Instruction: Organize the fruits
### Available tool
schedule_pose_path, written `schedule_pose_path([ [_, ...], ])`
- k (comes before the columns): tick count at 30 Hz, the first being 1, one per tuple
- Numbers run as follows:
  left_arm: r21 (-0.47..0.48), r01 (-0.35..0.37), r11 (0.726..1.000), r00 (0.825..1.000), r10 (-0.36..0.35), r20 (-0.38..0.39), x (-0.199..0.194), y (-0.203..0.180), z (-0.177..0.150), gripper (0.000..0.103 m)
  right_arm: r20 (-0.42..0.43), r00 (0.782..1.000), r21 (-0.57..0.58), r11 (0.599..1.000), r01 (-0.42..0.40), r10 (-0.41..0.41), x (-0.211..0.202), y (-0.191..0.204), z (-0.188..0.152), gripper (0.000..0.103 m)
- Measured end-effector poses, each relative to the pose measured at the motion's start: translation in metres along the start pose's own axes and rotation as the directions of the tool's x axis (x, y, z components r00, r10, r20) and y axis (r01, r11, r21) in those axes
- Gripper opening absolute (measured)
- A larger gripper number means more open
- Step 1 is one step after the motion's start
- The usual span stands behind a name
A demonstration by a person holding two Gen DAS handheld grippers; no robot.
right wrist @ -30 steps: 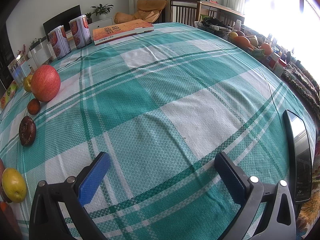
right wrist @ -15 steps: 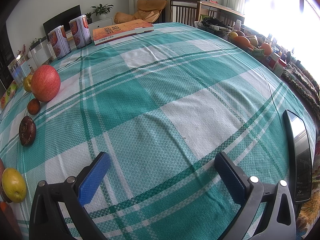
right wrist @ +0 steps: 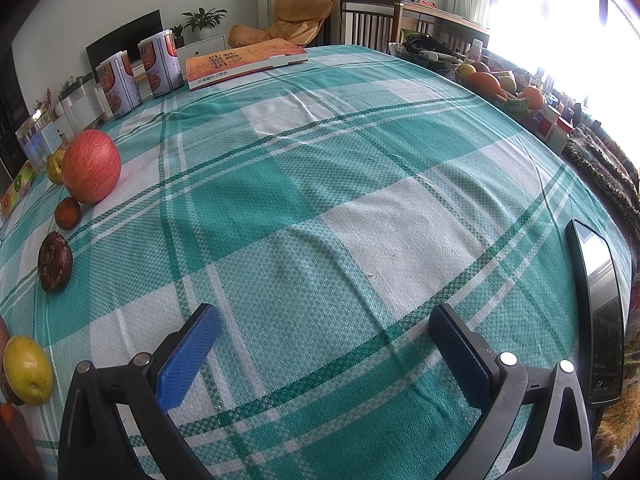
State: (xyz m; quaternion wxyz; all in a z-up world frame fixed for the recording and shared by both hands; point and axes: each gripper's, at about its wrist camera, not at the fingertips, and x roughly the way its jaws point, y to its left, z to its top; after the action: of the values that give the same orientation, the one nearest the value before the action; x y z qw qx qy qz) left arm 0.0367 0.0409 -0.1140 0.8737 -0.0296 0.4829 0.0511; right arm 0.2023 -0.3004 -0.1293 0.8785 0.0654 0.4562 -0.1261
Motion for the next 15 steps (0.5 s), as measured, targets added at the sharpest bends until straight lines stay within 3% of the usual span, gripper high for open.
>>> schedule_pose_path([
  [8,0.014,0.009,1.0,1.0,-0.009,0.024,-0.001,0.0,-0.002,0.103,0.0,1.0,0.0,1.0,0.0,0.0,0.0,0.0,0.0,0.103],
  [11,0.063,0.048,0.997,0.998,-0.05,0.029,0.0,0.003,-0.001,0.103,0.0,1.0,0.0,1.0,0.0,0.0,0.0,0.0,0.0,0.103],
  [15,0.093,0.133,0.987,0.991,-0.131,-0.032,0.0,0.016,0.011,0.102,0.0,1.0,0.0,1.0,0.0,0.0,0.0,0.0,0.0,0.103],
])
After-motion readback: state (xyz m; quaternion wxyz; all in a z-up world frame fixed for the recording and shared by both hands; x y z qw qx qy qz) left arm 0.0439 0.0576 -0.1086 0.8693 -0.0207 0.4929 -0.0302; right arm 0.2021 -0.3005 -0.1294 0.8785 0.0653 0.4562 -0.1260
